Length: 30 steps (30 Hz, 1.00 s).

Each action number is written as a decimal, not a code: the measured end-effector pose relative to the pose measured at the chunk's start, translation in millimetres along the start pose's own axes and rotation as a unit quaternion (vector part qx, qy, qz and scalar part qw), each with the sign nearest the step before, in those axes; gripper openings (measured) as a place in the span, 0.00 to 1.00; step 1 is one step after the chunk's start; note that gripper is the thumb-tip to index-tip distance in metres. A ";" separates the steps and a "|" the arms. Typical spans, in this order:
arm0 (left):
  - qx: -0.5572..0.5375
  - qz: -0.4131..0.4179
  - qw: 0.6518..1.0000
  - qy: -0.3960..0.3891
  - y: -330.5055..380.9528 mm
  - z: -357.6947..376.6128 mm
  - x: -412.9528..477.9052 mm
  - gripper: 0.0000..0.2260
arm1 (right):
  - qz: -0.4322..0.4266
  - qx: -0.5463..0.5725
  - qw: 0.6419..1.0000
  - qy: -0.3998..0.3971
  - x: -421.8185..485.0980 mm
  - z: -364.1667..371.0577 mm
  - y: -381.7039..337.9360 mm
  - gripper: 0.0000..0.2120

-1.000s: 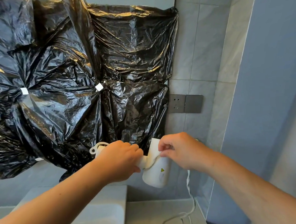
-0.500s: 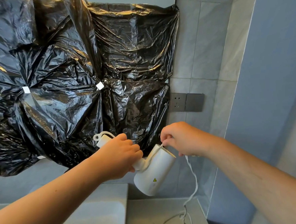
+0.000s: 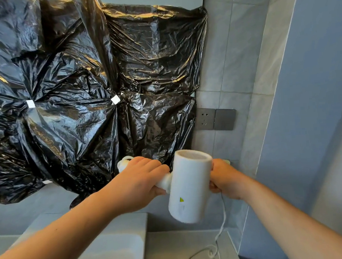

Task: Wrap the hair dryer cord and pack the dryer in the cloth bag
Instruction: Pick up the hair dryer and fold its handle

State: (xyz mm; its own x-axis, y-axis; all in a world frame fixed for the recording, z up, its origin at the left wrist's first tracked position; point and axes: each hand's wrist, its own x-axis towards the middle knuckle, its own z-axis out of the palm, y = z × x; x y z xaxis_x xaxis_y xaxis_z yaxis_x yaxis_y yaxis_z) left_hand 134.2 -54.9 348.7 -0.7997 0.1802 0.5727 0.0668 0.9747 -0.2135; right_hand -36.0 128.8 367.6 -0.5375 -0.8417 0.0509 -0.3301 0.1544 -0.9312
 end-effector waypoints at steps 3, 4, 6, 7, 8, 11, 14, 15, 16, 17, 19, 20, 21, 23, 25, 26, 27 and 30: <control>-0.082 -0.122 0.989 0.001 5.2 3.3 1.6 0.23 | 0.004 0.057 0.997 0.042 -1.0 15.0 10.8 0.11; -0.110 -0.161 0.981 0.007 6.6 4.4 2.7 0.21 | 0.004 0.100 0.994 0.052 -0.8 18.4 15.2 0.10; -0.138 -0.223 0.965 0.024 10.2 6.7 5.5 0.14 | 0.018 0.223 0.973 0.058 -2.8 26.8 20.3 0.12; -0.140 -0.252 0.957 0.027 12.2 7.9 6.8 0.13 | 0.014 0.273 0.961 0.051 -5.2 31.9 21.0 0.10; -0.137 -0.281 0.949 0.030 14.5 9.4 8.1 0.12 | 0.002 0.295 0.954 0.045 -7.5 37.6 21.6 0.08; -0.099 -0.345 0.932 0.043 25.6 13.9 10.9 0.12 | -0.031 0.224 0.971 0.082 -10.3 54.2 16.3 0.17; -0.063 -0.363 0.928 0.047 35.3 18.7 12.0 0.14 | -0.013 0.166 0.976 0.140 -6.8 62.0 9.7 0.14; -0.069 -0.364 0.928 0.045 36.6 19.2 12.3 0.14 | 0.005 0.178 0.974 0.143 -6.1 62.6 7.5 0.13; -0.081 -0.366 0.926 0.044 37.1 18.9 12.6 0.15 | 0.019 0.196 0.970 0.142 -5.5 62.7 6.7 0.13; -0.093 -0.369 0.924 0.042 36.9 18.8 12.7 0.15 | 0.031 0.211 0.967 0.137 -4.4 62.1 7.6 0.14; -0.107 -0.376 0.920 0.041 37.7 18.6 12.5 0.15 | 0.034 0.222 0.966 0.129 -5.7 61.0 7.0 0.13; -0.109 -0.378 0.919 0.038 38.4 18.5 12.3 0.16 | 0.024 0.226 0.966 0.124 -6.2 59.8 6.8 0.11; -0.116 -0.380 0.917 0.031 38.8 18.8 11.8 0.16 | 0.014 0.226 0.967 0.118 -6.2 58.8 6.2 0.08; -0.143 -0.383 0.912 0.009 37.2 20.0 10.5 0.18 | 0.000 0.207 0.972 0.109 -6.6 56.4 3.4 0.05; -0.192 -0.385 0.903 -0.022 30.8 21.5 7.7 0.17 | -0.010 0.200 0.974 0.102 -5.2 54.2 0.9 0.05; -0.234 -0.384 0.893 -0.032 27.1 22.7 5.9 0.16 | -0.010 0.195 0.976 0.099 -5.0 53.9 -1.0 0.06; -0.284 -0.380 0.880 -0.033 23.9 24.6 4.2 0.15 | -0.009 0.189 0.978 0.094 -5.1 54.0 -3.1 0.06; -0.410 -0.377 0.831 -0.013 23.5 29.2 1.0 0.11 | 0.028 0.160 0.984 0.076 -5.3 56.4 -7.4 0.10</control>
State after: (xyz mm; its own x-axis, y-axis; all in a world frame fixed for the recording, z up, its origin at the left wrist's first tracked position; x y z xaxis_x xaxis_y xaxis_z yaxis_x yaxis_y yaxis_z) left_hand 117.5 -35.6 321.1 -0.8107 -0.5144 0.2795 -0.0834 0.5740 0.8146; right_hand 13.1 102.9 353.8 -0.6657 -0.7458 0.0261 -0.0475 0.0074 -0.9988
